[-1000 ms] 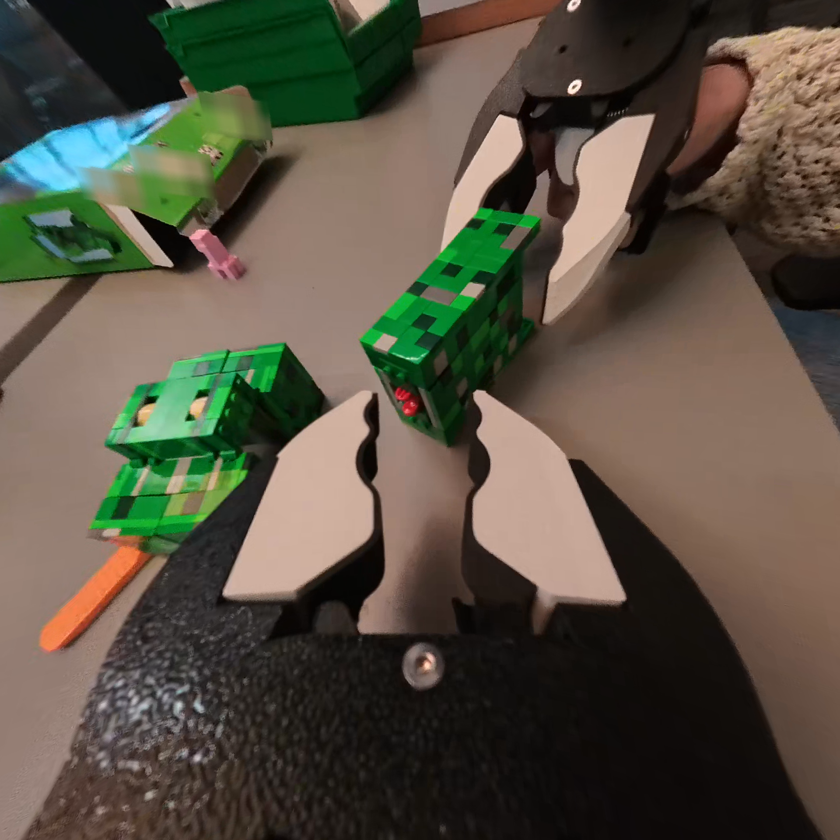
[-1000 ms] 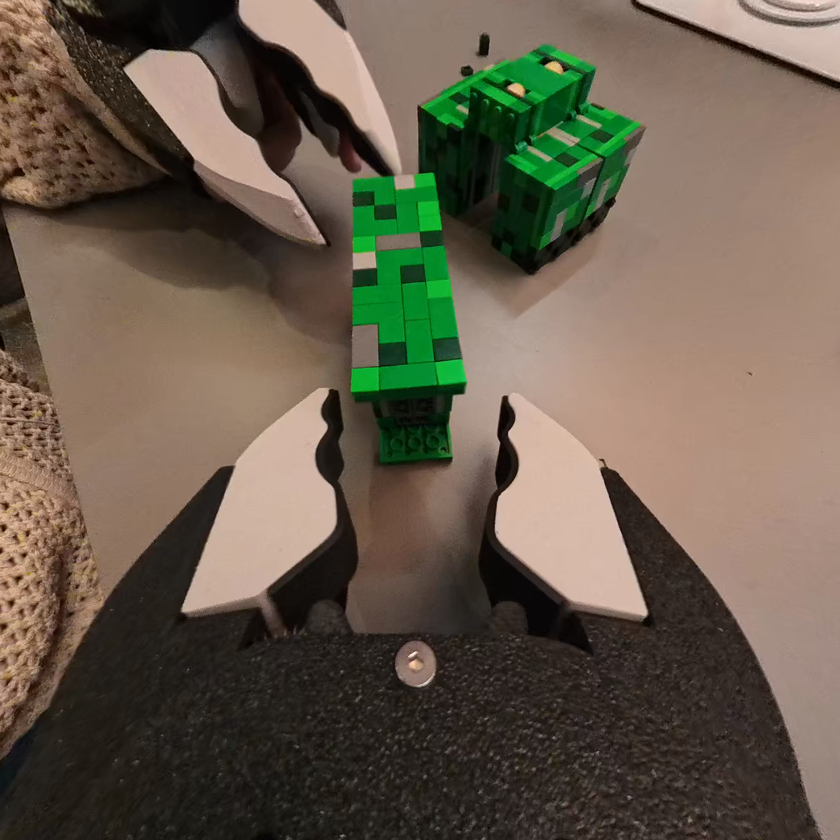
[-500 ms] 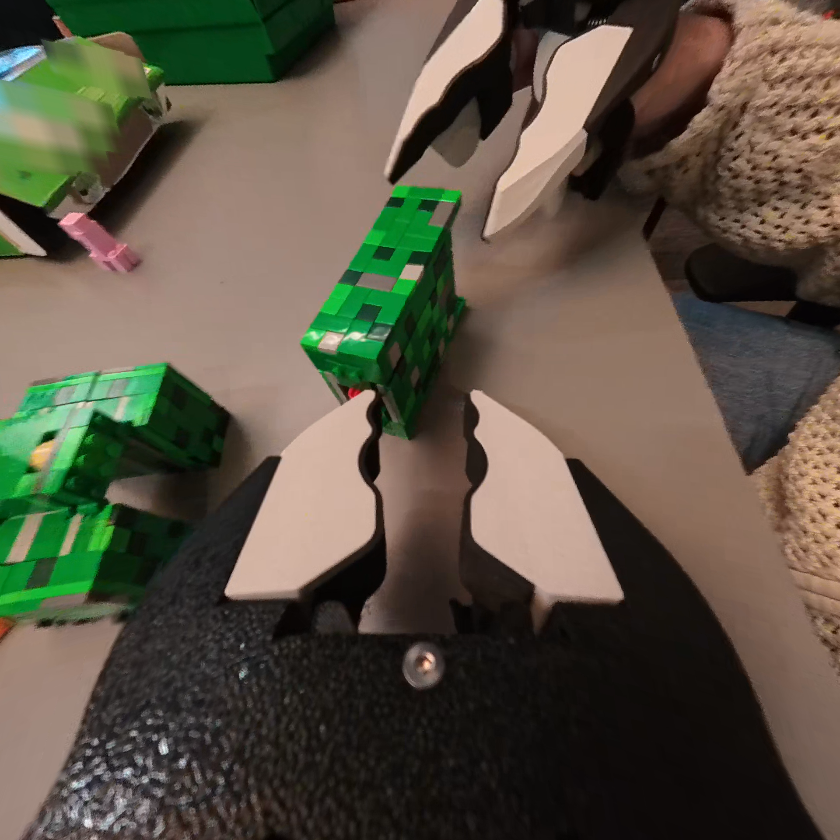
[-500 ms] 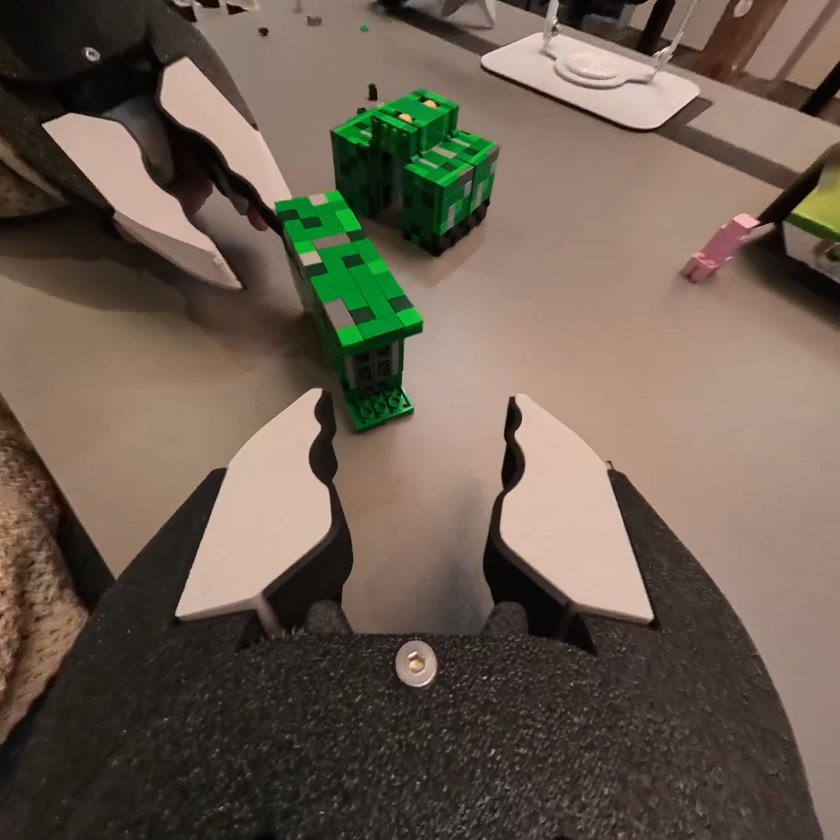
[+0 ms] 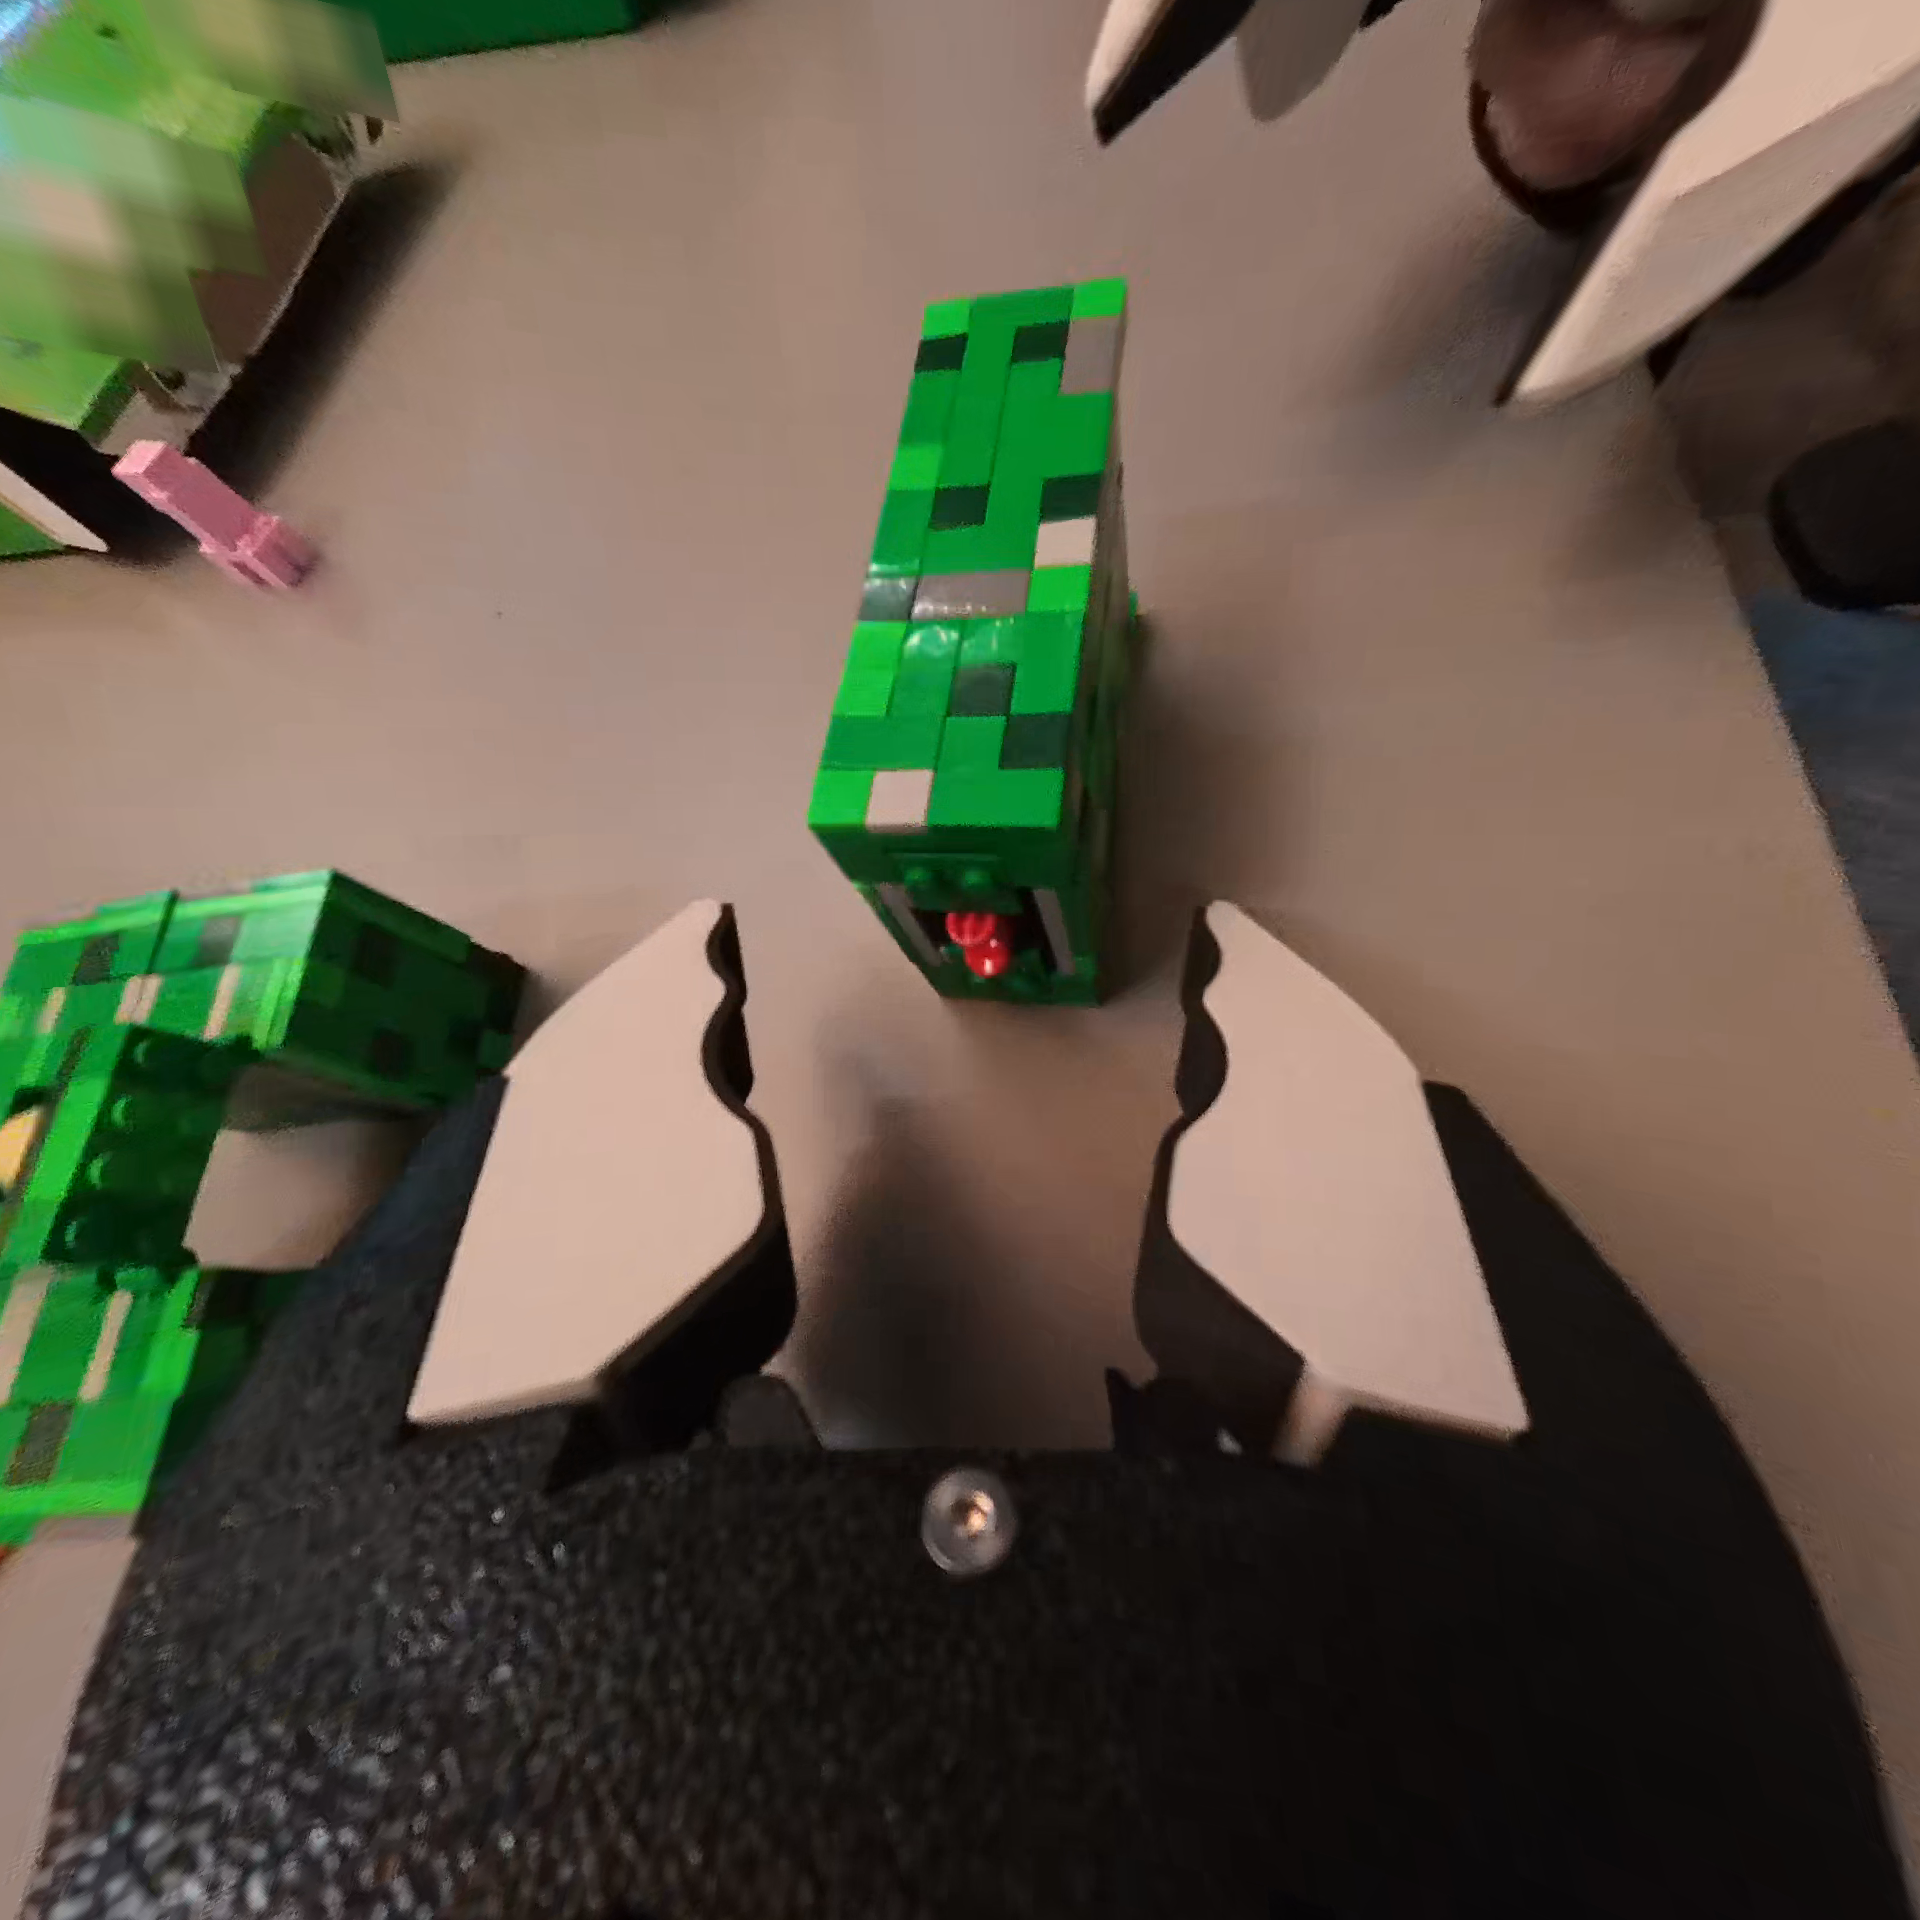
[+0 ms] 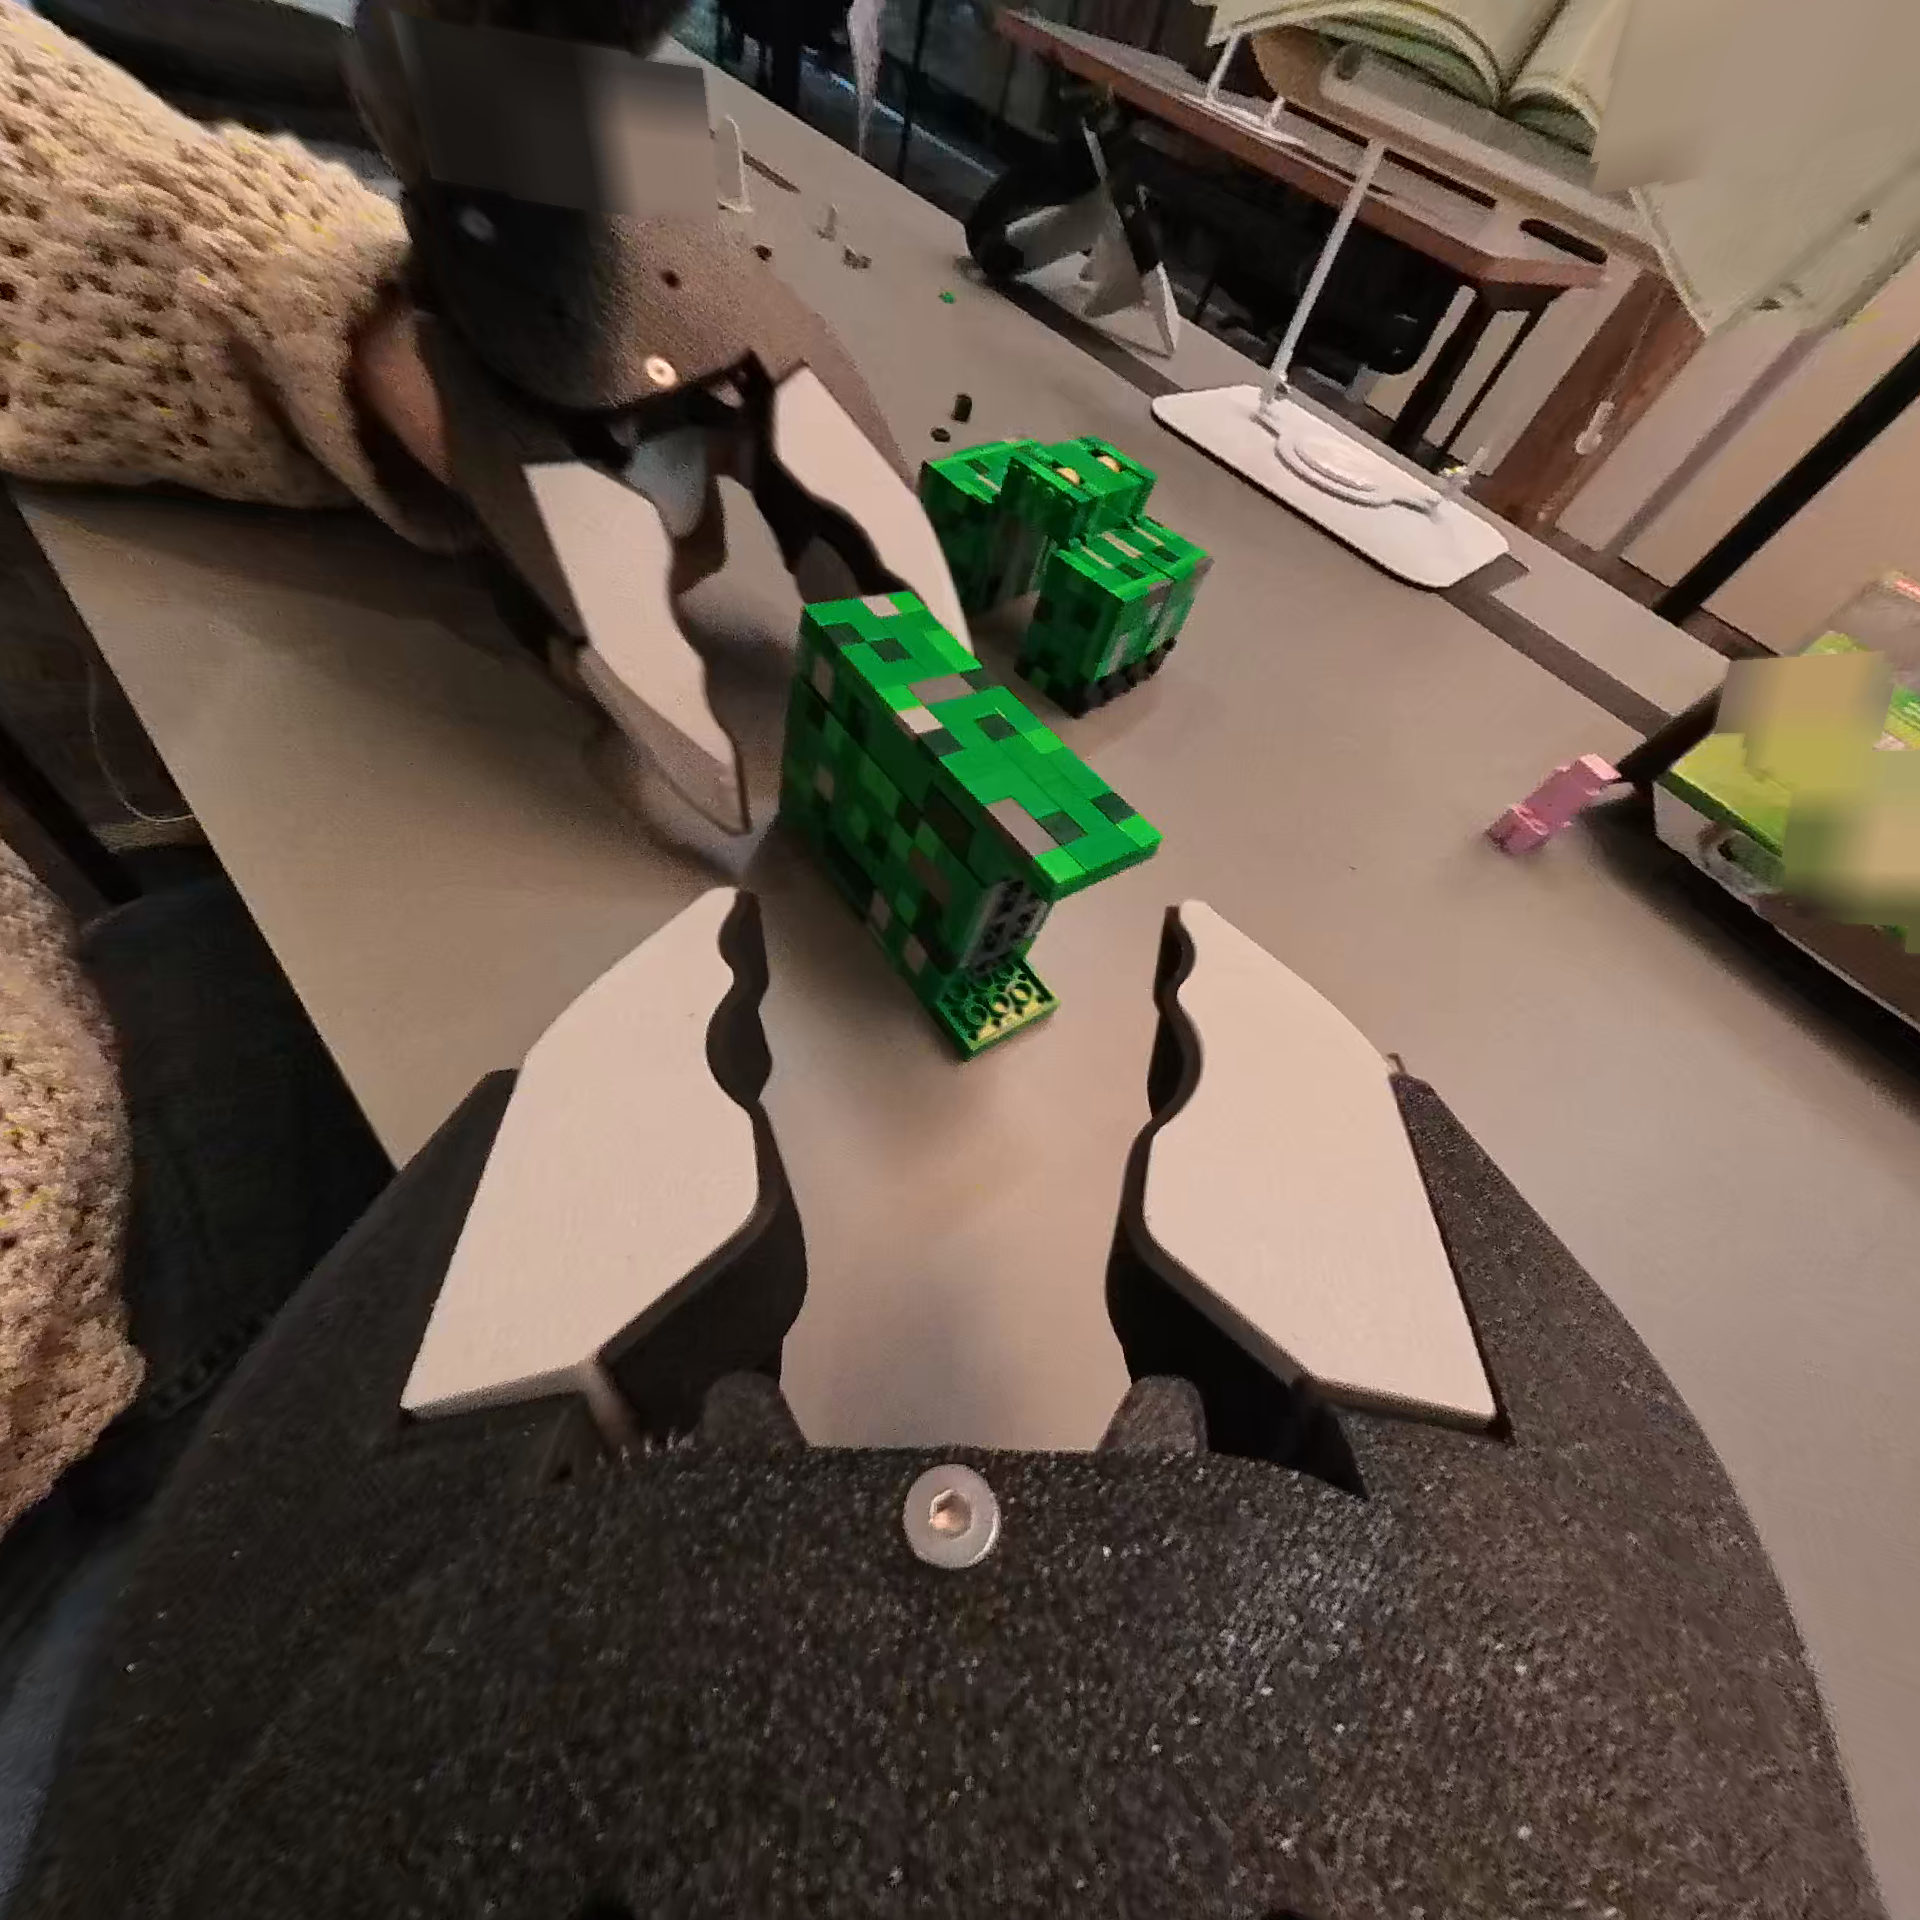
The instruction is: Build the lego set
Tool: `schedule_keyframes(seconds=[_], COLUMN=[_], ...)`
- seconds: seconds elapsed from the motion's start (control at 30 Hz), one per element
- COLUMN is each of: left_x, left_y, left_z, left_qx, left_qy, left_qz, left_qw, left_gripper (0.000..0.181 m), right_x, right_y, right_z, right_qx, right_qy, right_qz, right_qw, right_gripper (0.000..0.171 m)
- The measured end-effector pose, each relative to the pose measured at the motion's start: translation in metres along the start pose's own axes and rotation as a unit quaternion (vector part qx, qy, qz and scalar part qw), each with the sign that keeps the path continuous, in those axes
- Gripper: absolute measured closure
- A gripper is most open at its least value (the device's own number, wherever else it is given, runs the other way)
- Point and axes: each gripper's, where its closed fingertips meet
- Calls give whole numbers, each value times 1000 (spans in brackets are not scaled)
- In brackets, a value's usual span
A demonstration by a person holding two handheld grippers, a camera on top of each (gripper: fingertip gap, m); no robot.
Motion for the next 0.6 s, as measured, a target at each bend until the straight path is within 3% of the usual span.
schedule_keyframes(seconds=[0.37, 0.53, 0.6], left_x=[12, 15, 15], left_y=[-3, -3, -1], left_z=[-15, -17, -18], left_qx=[-27, -19, -10], left_qy=[2, 0, 1], left_qz=[-32, -41, -43], left_qw=[999, 999, 999], left_gripper=[131, 131, 117], right_x=[14, 11, 9], right_y=[12, 15, 16], right_z=[-4, -8, -10], right_qx=[-9, -12, -11], right_qy=[-31, -17, -10], right_qz=[42, 55, 58], right_qw=[999, 998, 998], right_gripper=[98, 98, 98])
Point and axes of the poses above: each gripper's, where its closed fingertips meet, z back along the fingers, x out of its top, y = z × x across the jaws, and after that the axes turned 12 degrees about y, right-handed
